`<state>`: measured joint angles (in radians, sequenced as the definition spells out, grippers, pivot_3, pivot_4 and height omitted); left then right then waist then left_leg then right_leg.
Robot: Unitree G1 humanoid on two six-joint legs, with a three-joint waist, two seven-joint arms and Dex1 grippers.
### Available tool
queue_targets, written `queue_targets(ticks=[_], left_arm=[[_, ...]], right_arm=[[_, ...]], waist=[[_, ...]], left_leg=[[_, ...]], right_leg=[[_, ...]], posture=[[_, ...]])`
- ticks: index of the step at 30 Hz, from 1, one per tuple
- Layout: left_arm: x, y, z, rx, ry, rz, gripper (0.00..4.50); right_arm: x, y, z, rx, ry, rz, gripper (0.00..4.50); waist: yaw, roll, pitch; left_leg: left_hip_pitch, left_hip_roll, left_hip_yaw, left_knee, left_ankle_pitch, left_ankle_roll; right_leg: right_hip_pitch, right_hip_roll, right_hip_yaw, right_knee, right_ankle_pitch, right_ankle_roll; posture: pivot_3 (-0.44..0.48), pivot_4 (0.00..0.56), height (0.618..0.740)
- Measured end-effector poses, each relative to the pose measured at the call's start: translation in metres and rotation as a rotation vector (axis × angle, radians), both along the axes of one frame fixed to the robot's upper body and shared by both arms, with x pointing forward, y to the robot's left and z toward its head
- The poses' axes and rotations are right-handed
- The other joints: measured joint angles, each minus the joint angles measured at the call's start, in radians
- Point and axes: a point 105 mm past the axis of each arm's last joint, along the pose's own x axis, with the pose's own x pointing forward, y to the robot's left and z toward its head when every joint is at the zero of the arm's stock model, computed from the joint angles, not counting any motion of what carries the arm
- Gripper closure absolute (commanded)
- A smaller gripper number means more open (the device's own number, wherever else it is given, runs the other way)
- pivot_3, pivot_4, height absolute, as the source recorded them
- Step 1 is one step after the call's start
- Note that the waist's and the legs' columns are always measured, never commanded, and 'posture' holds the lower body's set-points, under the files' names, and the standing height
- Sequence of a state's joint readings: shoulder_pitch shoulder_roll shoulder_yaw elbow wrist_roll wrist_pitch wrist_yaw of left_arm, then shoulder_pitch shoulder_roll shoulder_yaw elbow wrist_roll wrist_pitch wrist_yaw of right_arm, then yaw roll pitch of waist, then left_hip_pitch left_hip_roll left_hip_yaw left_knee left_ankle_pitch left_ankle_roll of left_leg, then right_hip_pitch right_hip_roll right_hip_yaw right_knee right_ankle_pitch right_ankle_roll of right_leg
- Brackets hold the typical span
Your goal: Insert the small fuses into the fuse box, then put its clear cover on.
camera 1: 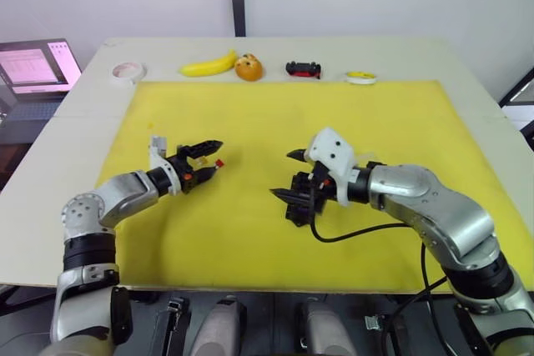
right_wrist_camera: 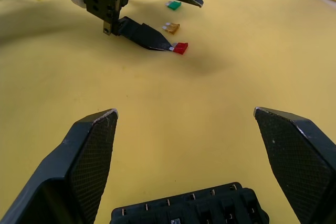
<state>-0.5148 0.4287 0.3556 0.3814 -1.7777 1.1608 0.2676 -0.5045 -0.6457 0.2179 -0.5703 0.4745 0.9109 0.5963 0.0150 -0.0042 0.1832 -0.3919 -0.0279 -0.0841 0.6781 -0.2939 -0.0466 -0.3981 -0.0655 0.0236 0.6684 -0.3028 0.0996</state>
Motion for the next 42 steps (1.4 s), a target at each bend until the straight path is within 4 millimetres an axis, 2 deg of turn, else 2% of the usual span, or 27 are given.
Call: queue_targets(ticks=[15,28,30,32,42], left_arm=[[0.003,-0.006,-0.003,-0.005,0.001,0.009,0.0],[0.004,-0.008,-0.005,-0.016,-0.01,0.014,0.0],[0.004,-0.008,-0.006,-0.013,-0.013,0.012,0.52],[0.004,-0.007,-0.009,0.002,-0.006,0.016,1.35],[0.005,-0.005,-0.013,0.008,-0.009,0.006,1.35]], right_arm=[[0.001,-0.004,0.006,0.007,-0.018,-0.016,0.09],[0.0,-0.006,0.003,0.001,-0.001,-0.025,0.09],[0.0,-0.006,0.003,0.001,0.0,-0.025,0.0],[0.0,-0.006,0.002,0.0,0.001,-0.025,0.0],[0.0,-0.007,0.001,-0.005,0.008,-0.027,0.0]], waist=[[0.001,0.0,0.0],[0.001,0.0,0.0],[0.001,0.0,0.0],[0.0,0.0,0.0],[-0.001,0.0,0.0]], left_leg=[[0.0,-0.001,-0.001,0.0,0.0,0.0],[0.0,-0.001,-0.002,0.0,0.0,0.0],[0.0,-0.001,-0.002,0.0,0.0,0.0],[0.0,-0.001,-0.002,0.0,0.0,0.0],[0.0,-0.001,-0.002,0.0,0.0,0.0]], right_leg=[[0.002,0.0,-0.001,-0.002,0.0,0.0],[0.002,0.0,-0.001,-0.002,0.0,0.001],[0.002,0.0,-0.001,-0.002,0.0,0.001],[0.002,0.0,-0.001,-0.002,0.0,0.001],[0.002,0.0,-0.001,-0.002,0.0,0.001]], posture=[[0.0,0.15,0.74],[0.0,0.15,0.74],[0.0,0.15,0.74],[0.0,0.15,0.74],[0.0,0.15,0.74]])
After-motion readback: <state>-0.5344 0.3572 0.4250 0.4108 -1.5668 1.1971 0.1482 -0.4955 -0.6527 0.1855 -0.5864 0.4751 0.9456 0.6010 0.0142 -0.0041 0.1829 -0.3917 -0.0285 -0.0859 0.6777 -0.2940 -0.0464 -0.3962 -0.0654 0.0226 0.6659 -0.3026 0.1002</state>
